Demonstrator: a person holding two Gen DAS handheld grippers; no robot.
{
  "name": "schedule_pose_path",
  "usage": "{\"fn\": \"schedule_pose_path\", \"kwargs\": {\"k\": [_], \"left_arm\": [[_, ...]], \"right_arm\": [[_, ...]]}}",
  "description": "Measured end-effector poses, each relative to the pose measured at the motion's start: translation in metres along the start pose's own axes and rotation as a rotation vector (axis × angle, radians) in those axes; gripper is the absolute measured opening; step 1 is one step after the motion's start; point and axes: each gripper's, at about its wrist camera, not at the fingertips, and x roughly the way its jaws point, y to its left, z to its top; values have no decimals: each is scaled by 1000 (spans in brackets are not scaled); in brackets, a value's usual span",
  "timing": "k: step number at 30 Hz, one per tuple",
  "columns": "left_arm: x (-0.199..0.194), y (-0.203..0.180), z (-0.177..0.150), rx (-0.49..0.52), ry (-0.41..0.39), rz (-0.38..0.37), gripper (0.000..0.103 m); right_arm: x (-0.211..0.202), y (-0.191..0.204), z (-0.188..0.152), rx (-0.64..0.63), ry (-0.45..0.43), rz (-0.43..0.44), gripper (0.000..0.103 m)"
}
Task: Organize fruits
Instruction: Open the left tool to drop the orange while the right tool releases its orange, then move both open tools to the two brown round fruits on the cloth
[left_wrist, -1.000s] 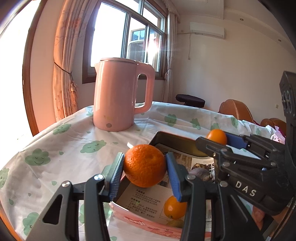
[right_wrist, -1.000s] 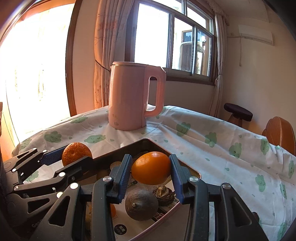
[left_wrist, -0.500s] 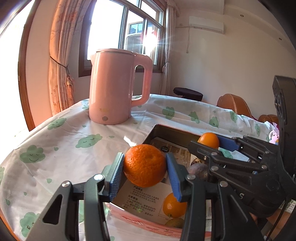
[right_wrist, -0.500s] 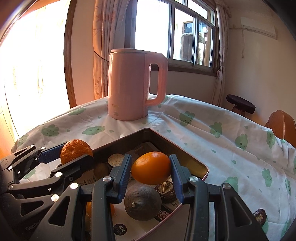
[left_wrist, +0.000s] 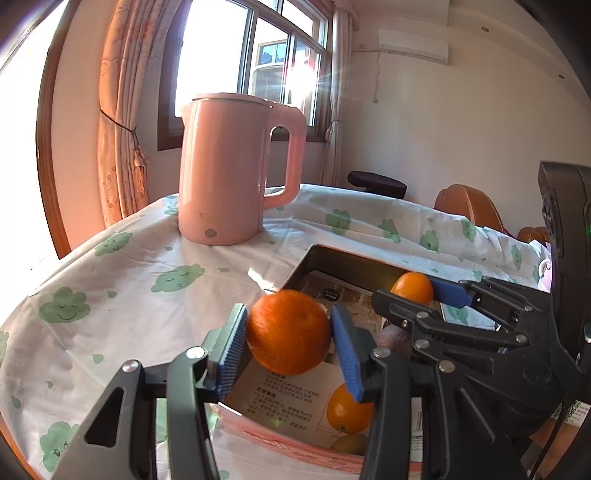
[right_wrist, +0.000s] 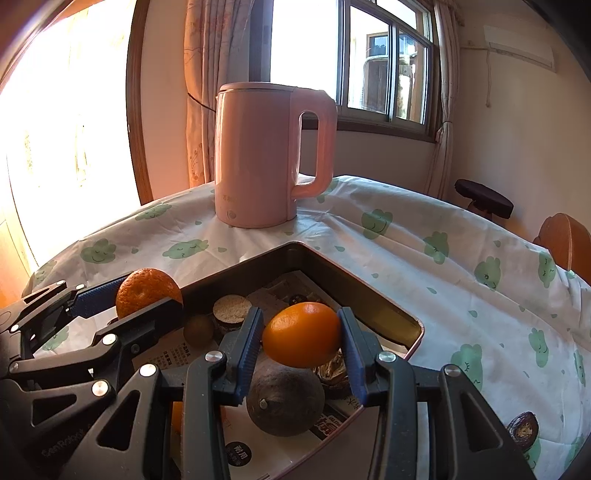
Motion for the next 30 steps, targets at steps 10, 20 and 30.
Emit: {"fn": "schedule_pose_path", "kwargs": {"k": [10, 20, 30], "left_arm": [[-15, 3, -1, -25, -52, -14, 76], [-34, -60, 7, 55, -96, -126, 86], [-2, -174, -2, 250, 52, -294, 86]], "right_arm": [[-18, -8, 0, 15, -26, -26, 61], [-96, -86, -26, 47, -96, -193, 74], [-125, -181, -63, 262, -93, -348, 75]]}}
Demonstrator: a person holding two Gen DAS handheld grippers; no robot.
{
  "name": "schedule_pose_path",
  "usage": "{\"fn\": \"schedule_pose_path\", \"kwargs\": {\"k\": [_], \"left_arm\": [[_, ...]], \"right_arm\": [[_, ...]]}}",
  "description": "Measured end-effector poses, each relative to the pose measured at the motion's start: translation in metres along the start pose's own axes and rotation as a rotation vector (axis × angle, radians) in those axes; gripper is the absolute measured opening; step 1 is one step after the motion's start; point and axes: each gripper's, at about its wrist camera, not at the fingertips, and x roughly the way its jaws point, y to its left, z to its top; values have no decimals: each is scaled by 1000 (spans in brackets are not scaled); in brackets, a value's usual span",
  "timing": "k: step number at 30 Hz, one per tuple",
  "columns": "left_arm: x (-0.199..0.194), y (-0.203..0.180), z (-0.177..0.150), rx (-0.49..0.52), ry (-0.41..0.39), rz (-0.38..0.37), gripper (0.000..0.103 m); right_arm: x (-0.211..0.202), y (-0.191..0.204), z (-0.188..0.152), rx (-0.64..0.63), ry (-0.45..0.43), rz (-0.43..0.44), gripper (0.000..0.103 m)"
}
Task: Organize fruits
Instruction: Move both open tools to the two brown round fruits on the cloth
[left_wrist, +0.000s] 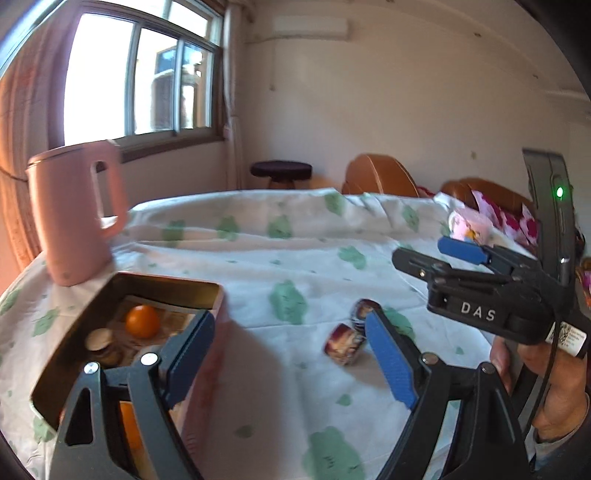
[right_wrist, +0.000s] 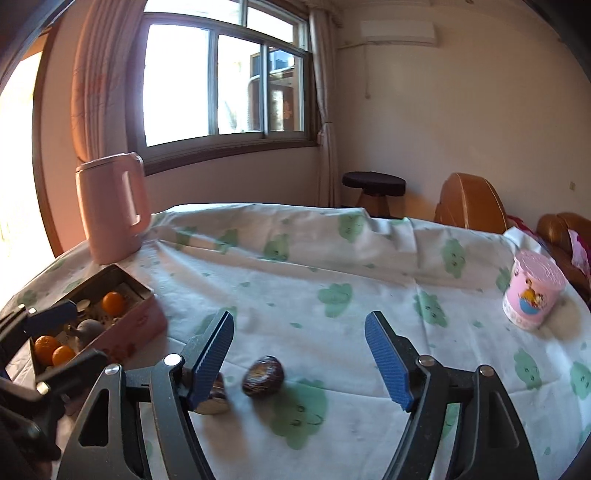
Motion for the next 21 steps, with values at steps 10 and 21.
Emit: {"fn": "schedule_pose_path", "kwargs": {"k": [10, 21], "left_arm": [[61, -34, -6, 52, 201, -75, 72], [73, -21, -9, 5, 246, -109, 43]], "right_arm": [[3, -17, -7, 59, 1, -14, 76], [14, -10, -9, 58, 39, 8, 76]]}}
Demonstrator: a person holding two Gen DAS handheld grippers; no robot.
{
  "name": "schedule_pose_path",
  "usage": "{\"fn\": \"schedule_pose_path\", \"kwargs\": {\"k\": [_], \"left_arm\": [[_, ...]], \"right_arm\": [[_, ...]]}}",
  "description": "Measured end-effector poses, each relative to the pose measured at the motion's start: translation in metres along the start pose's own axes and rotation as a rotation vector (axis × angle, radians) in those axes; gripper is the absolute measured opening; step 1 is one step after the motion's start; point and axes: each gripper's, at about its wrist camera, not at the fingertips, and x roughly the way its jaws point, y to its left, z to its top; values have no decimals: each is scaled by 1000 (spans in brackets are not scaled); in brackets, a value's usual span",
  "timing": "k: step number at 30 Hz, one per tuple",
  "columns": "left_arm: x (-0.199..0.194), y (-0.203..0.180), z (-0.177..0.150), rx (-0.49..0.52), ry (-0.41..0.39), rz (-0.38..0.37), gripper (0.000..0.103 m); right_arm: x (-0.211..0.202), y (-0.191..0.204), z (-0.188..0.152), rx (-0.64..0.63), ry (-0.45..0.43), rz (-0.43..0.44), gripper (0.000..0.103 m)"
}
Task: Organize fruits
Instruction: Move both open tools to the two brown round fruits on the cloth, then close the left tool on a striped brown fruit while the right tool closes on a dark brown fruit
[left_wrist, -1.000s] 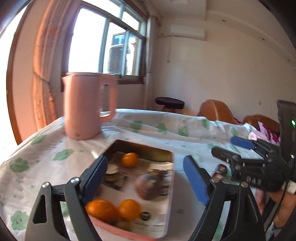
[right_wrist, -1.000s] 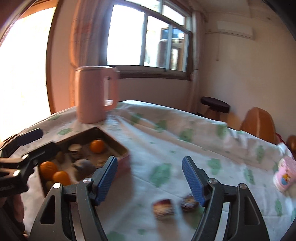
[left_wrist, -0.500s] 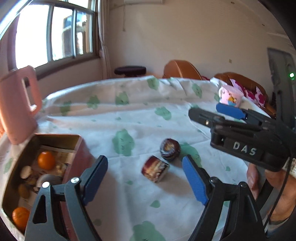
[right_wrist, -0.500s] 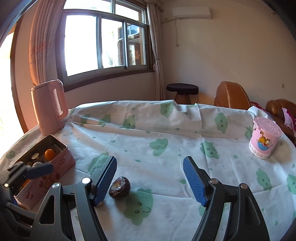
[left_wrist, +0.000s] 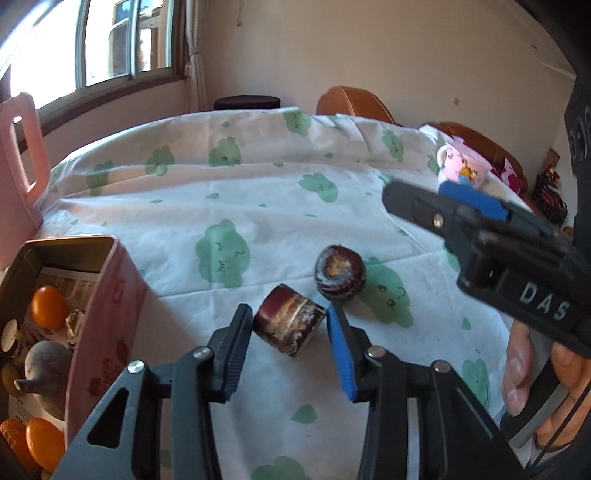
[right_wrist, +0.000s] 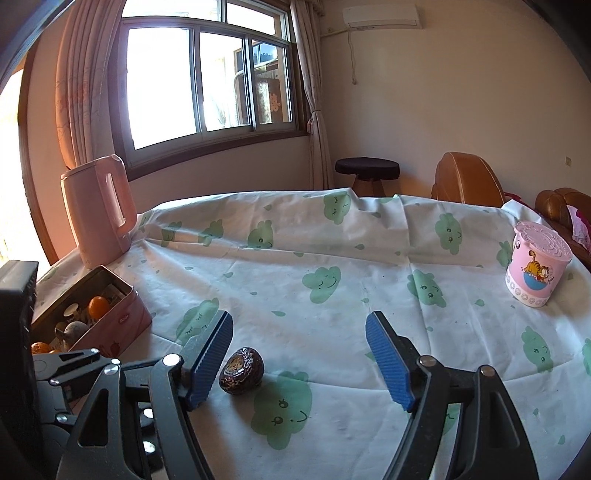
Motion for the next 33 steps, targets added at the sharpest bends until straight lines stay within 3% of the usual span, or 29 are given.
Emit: {"fn": "schedule_pose_path", "kwargs": {"k": [5, 11, 15, 19, 23, 33], "left_arm": [[-9, 23, 6, -68, -74, 81, 43], [-13, 33, 6, -113, -116, 117, 43], [-16, 39, 6, -143, -133, 135, 43], [-17, 40, 6, -150, -137, 134, 43], [-18, 41, 5, -163, -145, 129, 43], [-27, 36, 3, -137, -196, 132, 44]], "right_arm": [[13, 13, -5, -43, 57, 13, 76], [30, 26, -10, -94, 136, 40, 75], [43, 21, -11, -66, 209, 73, 59], [55, 20, -14, -48, 277, 141, 53], [52, 28, -15, -83, 273, 180, 33], [43, 38, -15, -147, 237, 167, 26]]}}
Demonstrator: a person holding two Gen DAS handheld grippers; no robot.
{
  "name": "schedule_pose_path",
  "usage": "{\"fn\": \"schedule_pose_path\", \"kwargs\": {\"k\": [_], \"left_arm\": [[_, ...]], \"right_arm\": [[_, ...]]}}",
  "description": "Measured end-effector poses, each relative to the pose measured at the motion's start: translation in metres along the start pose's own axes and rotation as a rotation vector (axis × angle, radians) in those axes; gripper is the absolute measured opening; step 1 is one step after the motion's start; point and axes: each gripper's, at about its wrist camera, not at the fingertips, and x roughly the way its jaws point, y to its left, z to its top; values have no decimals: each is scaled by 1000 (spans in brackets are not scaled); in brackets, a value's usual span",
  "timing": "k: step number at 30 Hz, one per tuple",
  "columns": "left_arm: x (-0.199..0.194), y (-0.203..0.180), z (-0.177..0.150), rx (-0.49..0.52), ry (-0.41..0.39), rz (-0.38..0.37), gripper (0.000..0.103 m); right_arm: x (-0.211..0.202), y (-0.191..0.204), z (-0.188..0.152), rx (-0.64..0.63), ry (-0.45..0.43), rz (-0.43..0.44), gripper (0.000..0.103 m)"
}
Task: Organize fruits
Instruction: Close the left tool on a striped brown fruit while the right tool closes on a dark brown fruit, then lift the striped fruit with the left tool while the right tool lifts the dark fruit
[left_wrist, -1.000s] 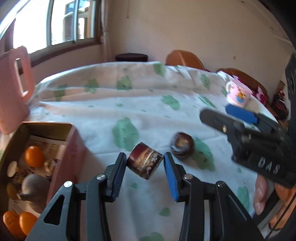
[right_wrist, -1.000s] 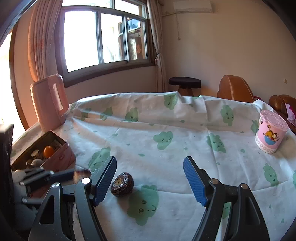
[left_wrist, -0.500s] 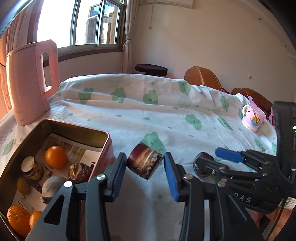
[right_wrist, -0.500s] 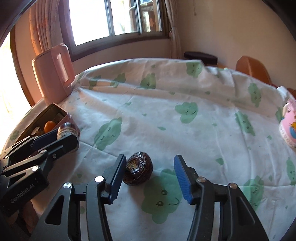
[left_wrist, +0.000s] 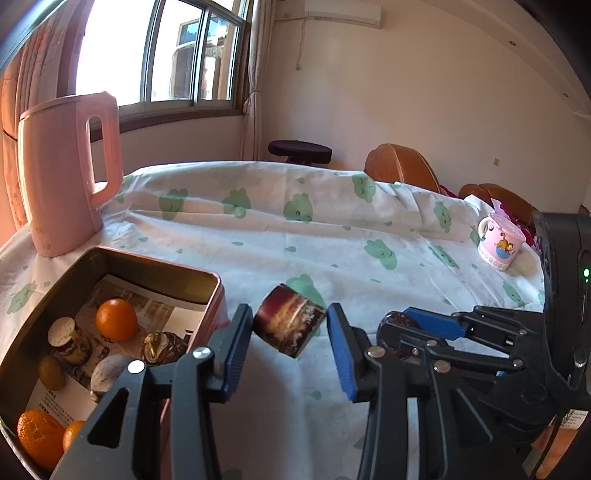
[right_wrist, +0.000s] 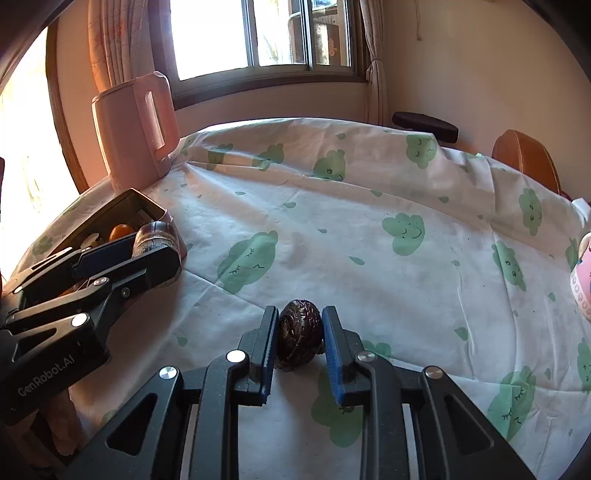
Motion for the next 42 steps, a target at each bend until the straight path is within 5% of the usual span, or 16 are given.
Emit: {"fn": "schedule_pose_path", "kwargs": {"k": [19, 42], "left_arm": [[-6, 2, 1, -8, -27, -20, 44], [-12, 2, -1, -7, -63, -17, 44]], "right_arm": [[4, 15, 0, -77, 17, 16, 26], [-33, 31, -6, -159, -190, -85, 25]]}}
